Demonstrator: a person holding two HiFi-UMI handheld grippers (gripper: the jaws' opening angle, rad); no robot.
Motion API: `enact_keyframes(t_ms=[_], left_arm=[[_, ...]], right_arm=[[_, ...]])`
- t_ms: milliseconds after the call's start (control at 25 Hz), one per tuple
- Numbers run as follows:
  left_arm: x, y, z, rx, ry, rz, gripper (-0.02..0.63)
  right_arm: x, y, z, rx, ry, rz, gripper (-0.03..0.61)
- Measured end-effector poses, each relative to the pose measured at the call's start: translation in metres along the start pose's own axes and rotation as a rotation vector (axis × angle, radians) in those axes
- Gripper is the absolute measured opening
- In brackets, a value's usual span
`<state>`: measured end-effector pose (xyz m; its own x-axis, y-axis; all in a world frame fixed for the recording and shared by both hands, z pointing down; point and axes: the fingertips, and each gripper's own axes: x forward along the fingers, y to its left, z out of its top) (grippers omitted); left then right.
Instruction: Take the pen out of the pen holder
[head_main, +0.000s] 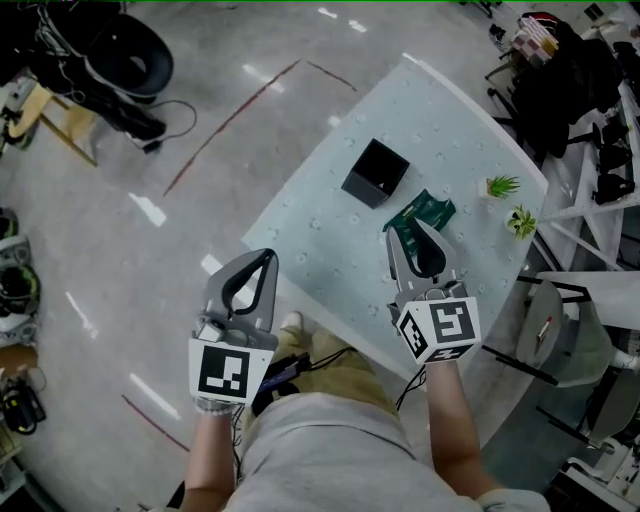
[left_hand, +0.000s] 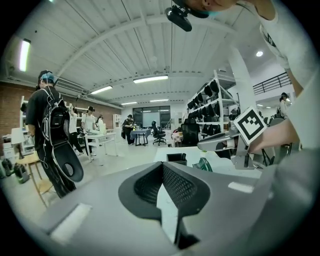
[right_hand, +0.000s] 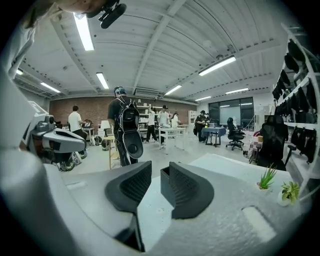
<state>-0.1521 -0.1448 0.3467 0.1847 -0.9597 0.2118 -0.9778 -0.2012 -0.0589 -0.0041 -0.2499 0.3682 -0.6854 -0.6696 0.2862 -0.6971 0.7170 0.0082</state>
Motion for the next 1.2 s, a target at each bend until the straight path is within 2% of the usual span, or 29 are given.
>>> enact_keyframes(t_ms=[360,680,920,1200], left_arm=[[0.004,0.006,-0.008,-0.034,0.019,0.067,0.015],[0.007,0.006,-0.012,-0.056,0.034,0.094,0.015],[0.007,0.007,-0.019,-0.061,0.050,0.112,0.015],[0.005,0.006,-0.024,-0.061,0.074,0.123,0.015]], right_arm=[[0.034,-0.021,-0.018,-0.041,0.046,-0.006,0.107],[0.061,-0.038,-0.036,-0.066,0.091,-0.014,0.107],[0.078,-0.040,-0.047,-0.165,0.121,-0.022,0.107],[0.087,-0.039,-0.050,-0.160,0.117,-0.012,0.099]])
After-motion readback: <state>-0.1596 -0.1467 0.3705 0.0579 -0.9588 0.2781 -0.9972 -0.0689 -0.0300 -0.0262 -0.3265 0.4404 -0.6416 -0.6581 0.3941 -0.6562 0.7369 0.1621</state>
